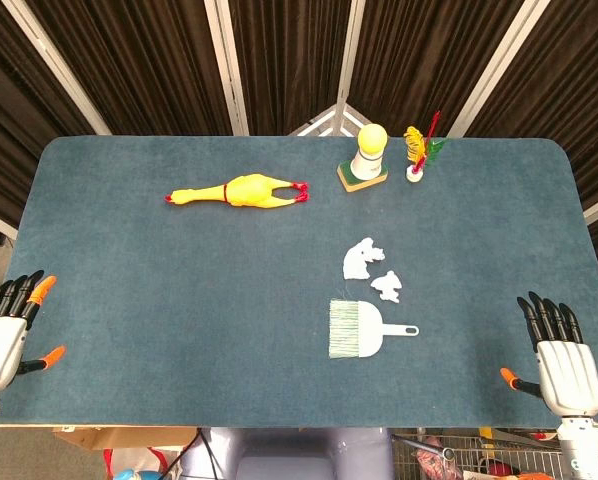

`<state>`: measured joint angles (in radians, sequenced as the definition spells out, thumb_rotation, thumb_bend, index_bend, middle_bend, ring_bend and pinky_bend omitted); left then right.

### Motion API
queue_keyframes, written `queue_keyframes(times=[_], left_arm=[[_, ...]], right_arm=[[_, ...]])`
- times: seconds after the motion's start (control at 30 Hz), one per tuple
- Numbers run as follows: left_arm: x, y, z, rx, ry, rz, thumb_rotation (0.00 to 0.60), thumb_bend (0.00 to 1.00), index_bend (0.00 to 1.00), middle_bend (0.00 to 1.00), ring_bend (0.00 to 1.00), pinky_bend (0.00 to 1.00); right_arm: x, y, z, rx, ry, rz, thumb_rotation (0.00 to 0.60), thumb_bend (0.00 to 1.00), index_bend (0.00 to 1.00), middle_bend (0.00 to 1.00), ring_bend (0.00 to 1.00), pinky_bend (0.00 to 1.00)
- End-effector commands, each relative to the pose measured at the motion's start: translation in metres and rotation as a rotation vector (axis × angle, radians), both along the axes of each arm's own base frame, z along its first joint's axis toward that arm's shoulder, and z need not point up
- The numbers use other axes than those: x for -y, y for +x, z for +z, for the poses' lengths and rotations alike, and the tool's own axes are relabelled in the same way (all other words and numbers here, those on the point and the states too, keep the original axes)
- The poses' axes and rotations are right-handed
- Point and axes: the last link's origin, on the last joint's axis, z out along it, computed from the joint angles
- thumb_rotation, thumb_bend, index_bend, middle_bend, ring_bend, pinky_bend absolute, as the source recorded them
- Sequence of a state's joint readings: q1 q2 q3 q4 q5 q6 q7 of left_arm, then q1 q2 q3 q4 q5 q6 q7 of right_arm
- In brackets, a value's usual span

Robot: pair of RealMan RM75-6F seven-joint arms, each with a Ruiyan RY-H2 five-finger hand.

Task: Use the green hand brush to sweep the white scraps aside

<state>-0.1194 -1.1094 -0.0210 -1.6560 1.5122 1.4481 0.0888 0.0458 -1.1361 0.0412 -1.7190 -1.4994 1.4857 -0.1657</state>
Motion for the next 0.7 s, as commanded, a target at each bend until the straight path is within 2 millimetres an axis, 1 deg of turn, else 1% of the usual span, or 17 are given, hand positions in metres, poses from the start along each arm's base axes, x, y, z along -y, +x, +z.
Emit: queue_keyframes(times=[0.03,0.3,0.4,0.53,0.57,0.63,0.67,0.7], left_arm=[[0.000,0.000,0.000,0.000,0.000,0.000,0.600,0.00,0.00,0.00,0.00,0.02],[0.001,0.000,0.000,-0.003,0.000,-0.003,0.600,0.00,0.00,0.00,0.00,0.02],[0.001,0.000,0.001,0.004,0.005,0.001,0.600,0.00,0.00,0.00,0.00,0.02],[0.000,0.000,0.001,0.005,0.003,0.001,0.600,0.00,0.00,0.00,0.00,0.02],[0.000,0.000,0.000,0.006,0.002,0.001,0.600,0.00,0.00,0.00,0.00,0.02],[0.000,0.000,0.000,0.005,0.003,0.000,0.600,0.00,0.00,0.00,0.00,0.02],[0.000,0.000,0.000,0.005,0.003,0.000,0.600,0.00,0.00,0.00,0.00,0.02],[0.000,0.000,0.000,0.005,0.003,0.000,0.600,0.00,0.00,0.00,0.00,0.02]], right_arm=[[0.000,0.000,0.000,-0.001,-0.001,0.000,0.600,0.10,0.00,0.00,0.00,0.00],[-0.001,0.000,0.001,0.003,-0.003,-0.004,0.600,0.10,0.00,0.00,0.00,0.00],[0.001,0.001,-0.003,0.004,0.007,-0.001,0.600,0.10,0.00,0.00,0.00,0.00],[0.009,0.006,-0.011,0.006,0.034,0.003,0.600,0.10,0.00,0.00,0.00,0.00],[0.012,0.007,-0.014,0.003,0.047,0.006,0.600,0.10,0.00,0.04,0.04,0.04],[0.016,0.011,-0.020,-0.004,0.067,0.010,0.600,0.10,0.00,0.24,0.24,0.18],[0.019,0.013,-0.022,-0.008,0.075,0.015,0.600,0.10,0.00,0.40,0.40,0.30],[0.022,0.015,-0.025,-0.016,0.083,0.022,0.600,0.10,0.02,0.55,0.54,0.41]])
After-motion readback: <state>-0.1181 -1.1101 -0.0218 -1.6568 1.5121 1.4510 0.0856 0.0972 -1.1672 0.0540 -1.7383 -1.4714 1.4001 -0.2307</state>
